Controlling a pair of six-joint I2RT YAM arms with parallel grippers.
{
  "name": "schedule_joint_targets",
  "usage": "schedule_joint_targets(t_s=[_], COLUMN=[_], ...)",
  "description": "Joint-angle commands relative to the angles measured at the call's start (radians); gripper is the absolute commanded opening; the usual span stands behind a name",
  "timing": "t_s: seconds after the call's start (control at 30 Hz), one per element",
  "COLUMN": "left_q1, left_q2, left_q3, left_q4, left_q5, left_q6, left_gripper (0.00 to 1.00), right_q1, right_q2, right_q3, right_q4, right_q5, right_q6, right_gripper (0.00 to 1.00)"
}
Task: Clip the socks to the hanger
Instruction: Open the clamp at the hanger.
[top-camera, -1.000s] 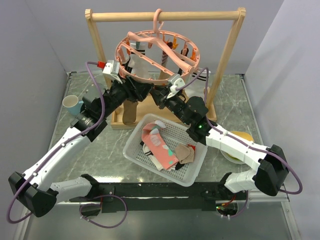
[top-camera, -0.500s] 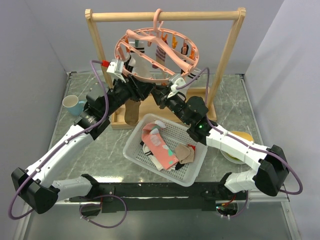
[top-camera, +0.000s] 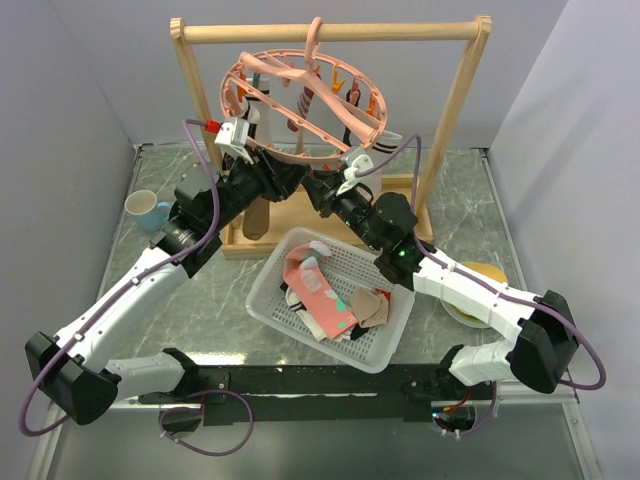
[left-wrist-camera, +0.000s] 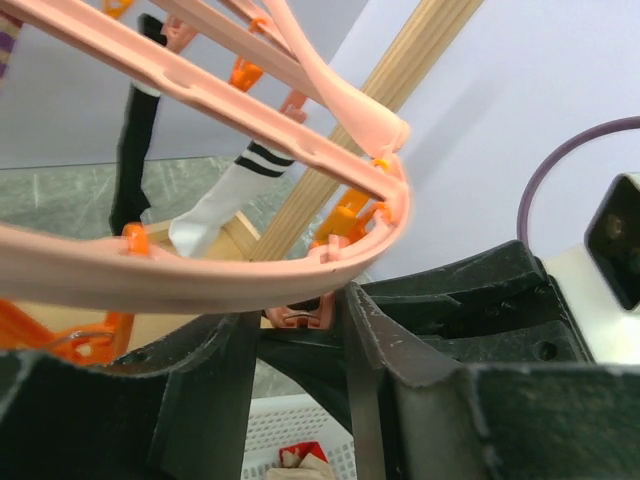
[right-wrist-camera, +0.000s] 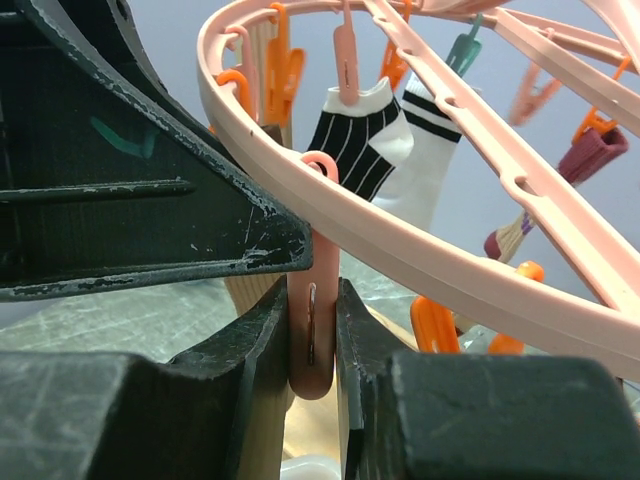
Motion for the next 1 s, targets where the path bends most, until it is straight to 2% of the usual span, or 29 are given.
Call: schedule_joint_targets(t_s=[0.0, 0.1, 0.2, 0.4, 0.53, 0.57, 0.67, 0.77, 0.97], left_q1=[0.002, 0.002, 0.002, 0.003, 0.005, 0.006, 0.018, 0.031, 0.046], left_q2=[0.026, 0.021, 0.023, 0.02, 0.005, -0.003, -0.015, -0.017, -0.018], left_q3=[0.048, 0.042, 0.04, 0.042, 0.029, 0.026, 0.026, 0.036, 0.034], left_q4=[0.066, 0.067, 0.074, 0.075, 0.072, 0.071, 0.064, 0.057, 0.06], left_q5=[-0.008, -0.007, -0.008, -0.024, -0.042, -0.044, -0.053, -0.056, -0.067], left_q6=[-0.006, -0.009, -0.008, -0.005, -0.008, -0.012, -0.035, -0.051, -0.072], left_gripper=[0.41, 0.49, 0.5, 0.4, 0.41, 0.42, 0.56, 0.52, 0.26], right_q1=[0.016, 0.017, 0.017, 0.017, 0.016, 0.017, 0.017, 0.016, 0.017], right_q2=[-0.044, -0.043, -0.038, -0.038, -0.043, -0.043, -0.043, -0.038, -0.037], right_q3=[0.015, 0.017, 0.023, 0.018, 0.011, 0.011, 0.009, 0.015, 0.009], right_q4=[0.078, 0.075, 0.072, 0.069, 0.068, 0.066, 0.066, 0.066, 0.066], right_q5=[-0.096, -0.103, -0.109, -0.11, -0.103, -0.101, -0.099, -0.103, -0.106], right_q6=[0.023, 0.029, 0.032, 0.039, 0.039, 0.039, 0.036, 0.039, 0.045], right_gripper=[0.0, 0.0, 0.0, 0.0, 0.0, 0.0, 0.0, 0.0, 0.0])
